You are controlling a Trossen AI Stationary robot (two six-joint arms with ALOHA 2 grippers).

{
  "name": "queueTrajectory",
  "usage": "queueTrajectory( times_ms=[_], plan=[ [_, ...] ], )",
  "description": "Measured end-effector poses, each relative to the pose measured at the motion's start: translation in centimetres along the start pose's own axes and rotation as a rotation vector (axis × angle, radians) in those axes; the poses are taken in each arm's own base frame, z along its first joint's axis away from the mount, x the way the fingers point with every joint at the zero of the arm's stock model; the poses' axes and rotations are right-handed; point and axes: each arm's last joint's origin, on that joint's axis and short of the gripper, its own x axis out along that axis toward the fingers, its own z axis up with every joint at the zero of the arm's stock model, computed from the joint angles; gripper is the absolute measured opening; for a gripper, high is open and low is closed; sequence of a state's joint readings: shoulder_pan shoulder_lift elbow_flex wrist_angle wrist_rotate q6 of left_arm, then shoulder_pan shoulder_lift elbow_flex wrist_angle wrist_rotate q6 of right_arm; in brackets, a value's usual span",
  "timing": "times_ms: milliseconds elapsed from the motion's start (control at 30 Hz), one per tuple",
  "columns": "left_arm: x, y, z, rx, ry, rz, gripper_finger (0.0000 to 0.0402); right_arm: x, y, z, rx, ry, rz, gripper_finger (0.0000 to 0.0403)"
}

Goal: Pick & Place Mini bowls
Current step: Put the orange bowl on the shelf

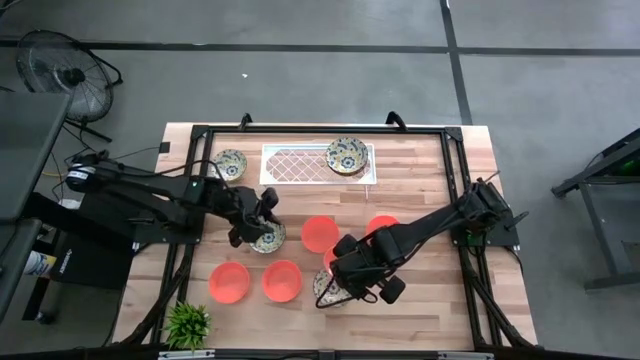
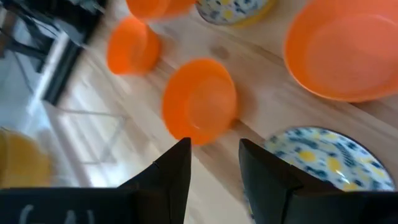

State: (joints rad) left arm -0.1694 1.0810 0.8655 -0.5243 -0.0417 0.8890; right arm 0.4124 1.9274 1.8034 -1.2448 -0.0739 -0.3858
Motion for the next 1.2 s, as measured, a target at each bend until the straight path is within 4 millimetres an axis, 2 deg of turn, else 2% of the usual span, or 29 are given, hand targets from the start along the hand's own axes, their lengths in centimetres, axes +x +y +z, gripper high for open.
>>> queueTrajectory(
  times_ms=[233,600,1000,1200],
  plan=[
    [0.0,1.7,2.7,0.112,-0.031,0.009,0.013,0.0,-0.4,0.2,-0.114,-0.024,-0.019,0.0],
    [3.0,2.7,6.9,0.265,-0.096,-0.074,0.013,-0.1,-1.0,0.7,-0.209,-0.071,-0.096,0.0],
    [6.3,3.2,8.7,0.303,-0.081,-0.131,0.013,-0.1,-1.0,0.8,-0.219,-0.077,-0.101,0.0],
    [6.9,3.6,9.2,0.303,-0.083,-0.123,0.013,-0.1,-0.8,0.9,-0.241,-0.076,-0.097,0.0]
  ],
)
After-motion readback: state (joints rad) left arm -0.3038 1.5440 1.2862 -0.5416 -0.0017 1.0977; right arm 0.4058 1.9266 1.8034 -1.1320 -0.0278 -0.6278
